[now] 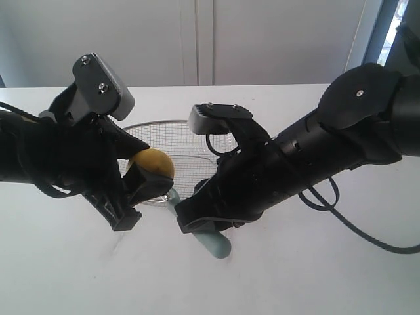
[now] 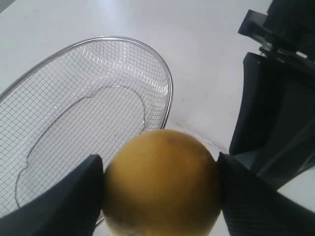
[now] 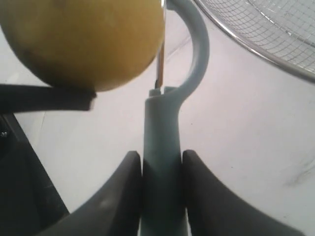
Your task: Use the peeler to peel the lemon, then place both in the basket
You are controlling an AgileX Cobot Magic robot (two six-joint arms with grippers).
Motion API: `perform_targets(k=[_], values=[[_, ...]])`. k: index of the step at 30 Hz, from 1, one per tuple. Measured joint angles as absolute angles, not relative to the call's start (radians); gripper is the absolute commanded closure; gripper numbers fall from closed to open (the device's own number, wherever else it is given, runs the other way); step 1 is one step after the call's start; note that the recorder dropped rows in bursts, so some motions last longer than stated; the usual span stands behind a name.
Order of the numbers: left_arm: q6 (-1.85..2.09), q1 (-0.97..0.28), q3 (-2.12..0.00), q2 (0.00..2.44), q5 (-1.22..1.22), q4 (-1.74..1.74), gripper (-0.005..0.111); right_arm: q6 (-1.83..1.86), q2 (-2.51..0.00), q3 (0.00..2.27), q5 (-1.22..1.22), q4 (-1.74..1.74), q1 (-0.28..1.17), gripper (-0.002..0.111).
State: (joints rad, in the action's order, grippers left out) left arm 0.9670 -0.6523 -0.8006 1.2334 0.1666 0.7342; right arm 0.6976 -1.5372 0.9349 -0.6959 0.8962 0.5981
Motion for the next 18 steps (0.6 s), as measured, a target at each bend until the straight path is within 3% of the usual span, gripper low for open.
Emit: perform_targets(k=[18], values=[[0.967,-0.652,-0.801,1.233,0.167,0.734,0.107,0.699,-1.519,0.935,-0.677,0.879,0.598,0.108]])
